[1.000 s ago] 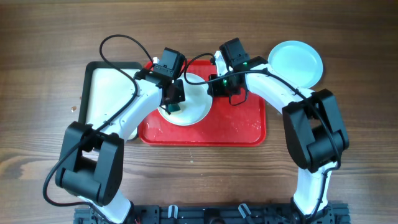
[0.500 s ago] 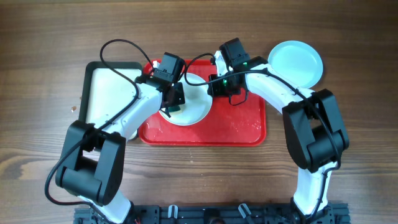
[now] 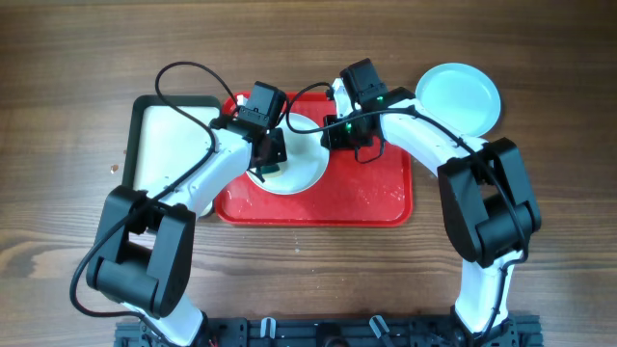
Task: Clean dirty plates on tray and stack at the side
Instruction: 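Keep scrubbing the white plate surface with the left gripper's sponge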
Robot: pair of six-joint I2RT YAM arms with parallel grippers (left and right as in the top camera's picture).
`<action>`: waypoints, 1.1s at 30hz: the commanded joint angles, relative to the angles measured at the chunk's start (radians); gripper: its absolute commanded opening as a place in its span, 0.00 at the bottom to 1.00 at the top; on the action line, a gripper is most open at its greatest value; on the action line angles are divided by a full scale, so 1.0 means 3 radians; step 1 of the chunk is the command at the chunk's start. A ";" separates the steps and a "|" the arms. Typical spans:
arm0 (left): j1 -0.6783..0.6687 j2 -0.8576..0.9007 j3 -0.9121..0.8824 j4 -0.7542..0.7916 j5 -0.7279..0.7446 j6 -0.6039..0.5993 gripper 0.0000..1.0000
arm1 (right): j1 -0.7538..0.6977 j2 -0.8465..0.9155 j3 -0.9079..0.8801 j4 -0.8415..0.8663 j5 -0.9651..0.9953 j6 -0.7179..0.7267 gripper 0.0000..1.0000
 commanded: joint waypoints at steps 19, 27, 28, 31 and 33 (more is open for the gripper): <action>0.0000 0.0051 -0.0034 -0.0011 -0.0018 -0.0020 0.15 | 0.0130 0.0066 0.0004 0.0009 0.0136 0.0000 0.04; 0.0000 0.0051 -0.0034 -0.0013 -0.0019 -0.0020 0.20 | 0.0130 0.0076 0.0004 0.0008 0.0156 0.0001 0.06; 0.0000 0.0051 -0.0034 -0.0013 -0.0019 -0.0020 0.19 | 0.0130 0.0084 0.0004 0.0008 0.0158 0.0001 0.06; 0.0000 0.0051 -0.0034 -0.0013 -0.0019 -0.0020 0.19 | 0.0130 0.0140 0.0004 0.0009 0.0155 0.0004 0.05; 0.0000 0.0051 -0.0034 -0.0013 -0.0019 -0.0019 0.18 | 0.0130 0.0144 0.0004 0.0009 0.0155 0.0020 0.04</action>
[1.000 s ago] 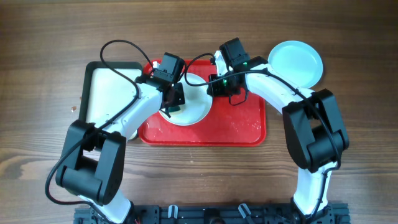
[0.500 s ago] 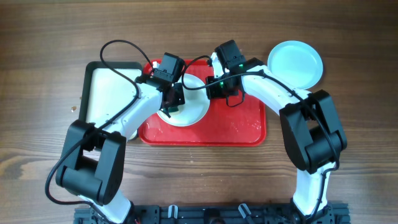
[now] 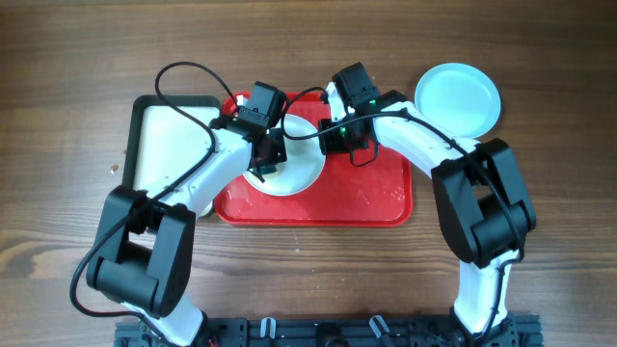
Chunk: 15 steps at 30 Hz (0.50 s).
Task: Clean dirty plates on tray and stack at the side
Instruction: 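Keep scrubbing the white plate surface with the left gripper's sponge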
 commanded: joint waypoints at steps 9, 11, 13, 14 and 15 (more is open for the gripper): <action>0.0003 0.0050 -0.0034 -0.0005 -0.0020 -0.0017 0.04 | 0.0027 0.0112 0.0004 0.0008 0.0031 0.0028 0.04; 0.0003 0.0051 -0.0034 -0.0017 -0.0020 -0.0017 0.18 | 0.0027 0.0112 0.0004 0.0009 0.0031 0.0025 0.04; 0.0003 0.0052 -0.0036 -0.0017 -0.0020 -0.0017 0.24 | 0.0027 0.0112 0.0004 0.0009 0.0032 0.0027 0.04; 0.0003 0.0053 -0.0037 -0.0017 -0.0020 -0.0017 0.23 | 0.0027 0.0112 0.0004 0.0009 0.0031 0.0025 0.04; 0.0003 0.0055 -0.0037 -0.0017 -0.0020 -0.0017 0.23 | 0.0027 0.0113 0.0004 0.0009 0.0031 0.0027 0.04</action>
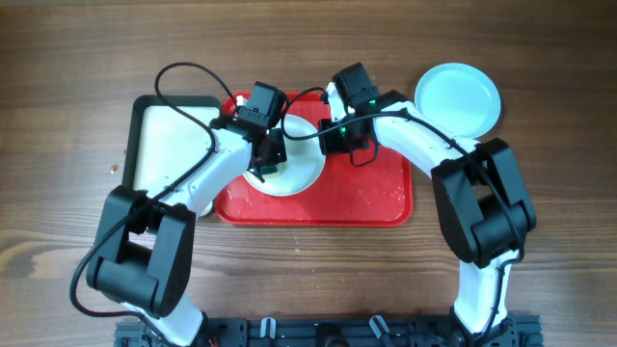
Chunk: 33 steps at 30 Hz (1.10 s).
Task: Clean dirty plates on tray and stack at the side
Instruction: 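Keep scrubbing the white plate surface with the left gripper's sponge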
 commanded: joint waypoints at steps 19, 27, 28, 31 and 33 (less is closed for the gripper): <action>-0.0001 0.0131 -0.0041 -0.0051 -0.0018 0.0001 0.08 | 0.0027 0.0108 0.0004 0.0008 0.0031 0.0027 0.04; 0.0003 0.0140 -0.0039 -0.0178 -0.0286 0.0005 0.04 | 0.0027 0.0108 0.0004 0.0008 0.0020 0.0027 0.04; 0.0000 0.0142 -0.0039 -0.0178 -0.0163 0.0004 0.04 | 0.0027 0.0108 0.0004 0.0008 0.0020 0.0028 0.04; -0.0031 0.0192 -0.0039 -0.0144 -0.0027 0.0001 0.04 | 0.0027 0.0109 0.0004 0.0019 -0.0057 0.0027 0.04; -0.0057 0.0310 -0.0039 -0.0090 0.0052 -0.0011 0.04 | 0.0027 0.0109 0.0004 0.0019 -0.0067 0.0028 0.04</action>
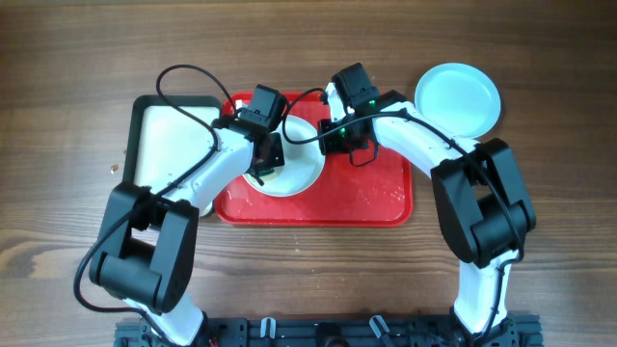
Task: Clean dirty plates on tray and stack at the side
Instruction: 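Keep scrubbing the white plate surface with the left gripper's sponge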
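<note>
A white plate (299, 164) lies on the left half of the red tray (371, 198). My left gripper (262, 166) points down onto the plate's left part, shut on a small green sponge that barely shows under its fingertips. At the plate's right rim sits my right gripper (331, 138); it looks shut on the rim, though its fingers are mostly hidden under the wrist. A second white plate (459, 96) lies on the wooden table to the upper right of the tray.
A white tray with a dark rim (166, 145) lies left of the red tray, partly under my left arm. A black cable (178, 77) loops above it. The rack edge (328, 333) runs along the table's front.
My left gripper has shifted slightly up and to the right over the plate, and the green sponge shows less. The right gripper and the plates have not moved.
At first my left gripper held the sponge on the plate's left part and the right gripper was just right of the plate's rim. The right gripper then stood a little further left, at the rim, and stayed there. Now the left gripper has shifted on the plate.
</note>
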Robot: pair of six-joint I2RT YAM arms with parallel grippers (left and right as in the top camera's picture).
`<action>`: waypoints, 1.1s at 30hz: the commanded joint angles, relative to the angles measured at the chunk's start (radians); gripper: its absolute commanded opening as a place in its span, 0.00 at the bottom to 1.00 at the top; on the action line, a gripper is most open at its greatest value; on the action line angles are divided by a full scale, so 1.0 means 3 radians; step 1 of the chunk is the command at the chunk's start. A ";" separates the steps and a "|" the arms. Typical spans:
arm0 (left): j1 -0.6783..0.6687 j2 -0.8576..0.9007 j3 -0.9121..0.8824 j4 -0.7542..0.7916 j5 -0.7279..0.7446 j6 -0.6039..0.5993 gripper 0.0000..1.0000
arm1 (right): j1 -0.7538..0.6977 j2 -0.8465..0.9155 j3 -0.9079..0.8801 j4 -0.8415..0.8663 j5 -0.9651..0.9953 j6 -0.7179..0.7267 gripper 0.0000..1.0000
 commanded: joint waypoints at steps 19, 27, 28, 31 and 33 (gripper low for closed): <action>0.0001 -0.0027 0.0209 0.0230 0.1228 0.0019 0.04 | 0.0023 0.0107 0.0004 0.0017 -0.0056 0.0024 0.04; 0.0135 -0.0595 0.0366 -0.0203 0.0179 0.0018 0.04 | 0.0023 0.0107 0.0004 0.0017 -0.0056 0.0024 0.04; 0.0135 -0.0608 0.0366 -0.0242 0.0135 0.0018 0.04 | 0.0023 0.0107 0.0004 0.0017 -0.0056 0.0023 0.04; 0.0127 -0.0551 0.0340 -0.0331 0.0137 0.0015 0.04 | 0.0023 0.0107 0.0004 0.0017 -0.0056 0.0024 0.04; 0.0111 -0.0462 0.0277 -0.0324 0.0137 0.0000 0.04 | 0.0023 0.0107 0.0004 0.0017 -0.0056 0.0023 0.04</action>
